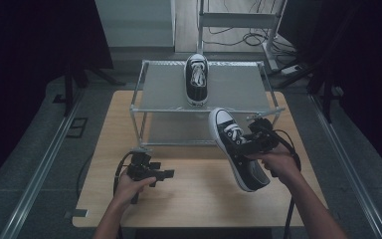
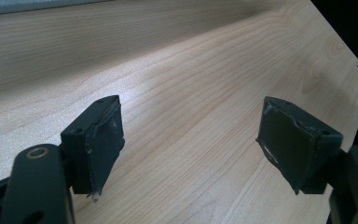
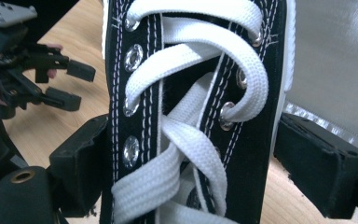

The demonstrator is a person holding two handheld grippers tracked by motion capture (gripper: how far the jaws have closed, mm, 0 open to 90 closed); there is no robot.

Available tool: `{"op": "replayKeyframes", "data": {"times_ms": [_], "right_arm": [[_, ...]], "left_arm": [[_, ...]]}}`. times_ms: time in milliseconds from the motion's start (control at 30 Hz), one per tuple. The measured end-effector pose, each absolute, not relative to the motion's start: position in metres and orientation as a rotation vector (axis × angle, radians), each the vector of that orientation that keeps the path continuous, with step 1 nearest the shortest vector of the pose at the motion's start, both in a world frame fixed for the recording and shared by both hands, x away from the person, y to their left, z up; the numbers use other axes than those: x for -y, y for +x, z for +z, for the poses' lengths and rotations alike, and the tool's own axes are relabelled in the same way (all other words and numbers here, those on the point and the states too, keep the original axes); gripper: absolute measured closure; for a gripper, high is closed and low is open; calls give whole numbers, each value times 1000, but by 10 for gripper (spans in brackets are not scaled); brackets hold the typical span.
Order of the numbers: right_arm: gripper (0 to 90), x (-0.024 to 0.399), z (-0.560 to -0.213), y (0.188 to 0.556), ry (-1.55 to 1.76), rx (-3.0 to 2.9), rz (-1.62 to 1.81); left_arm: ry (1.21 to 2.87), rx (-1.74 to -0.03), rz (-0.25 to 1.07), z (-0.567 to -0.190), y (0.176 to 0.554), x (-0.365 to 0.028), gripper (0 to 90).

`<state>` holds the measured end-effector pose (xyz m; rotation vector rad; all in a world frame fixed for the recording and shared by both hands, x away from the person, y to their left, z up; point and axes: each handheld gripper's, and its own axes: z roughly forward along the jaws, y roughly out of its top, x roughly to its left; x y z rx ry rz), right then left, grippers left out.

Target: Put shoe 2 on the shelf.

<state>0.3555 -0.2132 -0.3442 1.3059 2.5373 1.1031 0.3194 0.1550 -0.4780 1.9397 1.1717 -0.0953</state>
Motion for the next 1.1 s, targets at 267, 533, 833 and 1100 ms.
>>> {"op": "replayKeyframes", "data": {"times_ms": [267,533,833,1100], "right_arm": [[136,210,-321,365,1316,-2511,1146],[136,203,-300,384,1350,-2466,1124],[136,200,-283,408,1413,-2420,1134],[136,191,-272,433,1474,-2379,1109]], "left_arm": [[1941,-1169,-98,-478,320,-155,223],[1935,-1168,-100,-477,319,-156,223],[1924,-1165,-109,-477,320,-157,223],[1914,-1162,-110,-475,319,-158,223]]}}
